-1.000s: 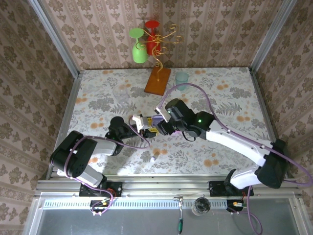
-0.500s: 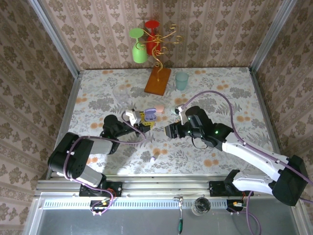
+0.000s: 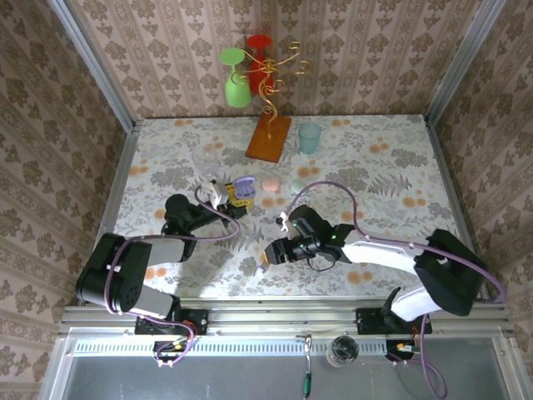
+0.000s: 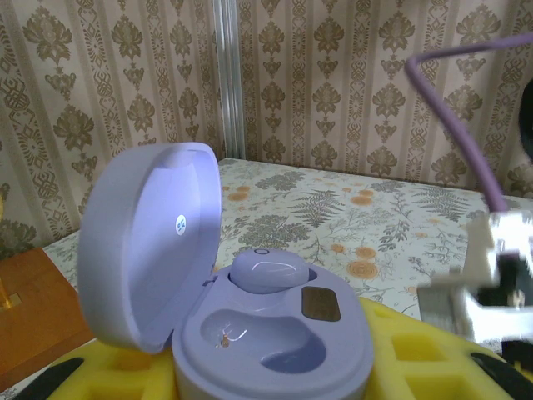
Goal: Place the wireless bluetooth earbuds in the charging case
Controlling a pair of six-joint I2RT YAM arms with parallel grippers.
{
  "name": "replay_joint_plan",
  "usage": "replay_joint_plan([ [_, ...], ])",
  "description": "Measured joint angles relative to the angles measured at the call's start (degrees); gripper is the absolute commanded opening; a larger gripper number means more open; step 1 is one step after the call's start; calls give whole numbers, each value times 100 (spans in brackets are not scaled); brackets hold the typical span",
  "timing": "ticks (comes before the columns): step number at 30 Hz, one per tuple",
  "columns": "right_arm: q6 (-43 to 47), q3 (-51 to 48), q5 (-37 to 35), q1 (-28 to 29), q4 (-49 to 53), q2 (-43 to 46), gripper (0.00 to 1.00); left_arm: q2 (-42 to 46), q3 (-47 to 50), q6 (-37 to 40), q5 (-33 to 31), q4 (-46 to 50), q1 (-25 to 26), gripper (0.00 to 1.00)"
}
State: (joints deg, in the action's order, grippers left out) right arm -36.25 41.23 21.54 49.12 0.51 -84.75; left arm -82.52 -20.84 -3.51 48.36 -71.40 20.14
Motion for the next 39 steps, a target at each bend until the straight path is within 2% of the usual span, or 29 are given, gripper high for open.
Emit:
replay_joint_plan([
  [7, 48, 310, 341, 170, -35, -800, 43, 0, 24, -66, 50, -2, 0, 35],
  [16, 50, 540, 380, 291, -125, -1335, 39, 0, 24, -87, 125, 0, 0, 35],
  [39, 107, 758, 382, 356, -166, -1705, 22, 0, 24, -105, 155, -2, 0, 35],
])
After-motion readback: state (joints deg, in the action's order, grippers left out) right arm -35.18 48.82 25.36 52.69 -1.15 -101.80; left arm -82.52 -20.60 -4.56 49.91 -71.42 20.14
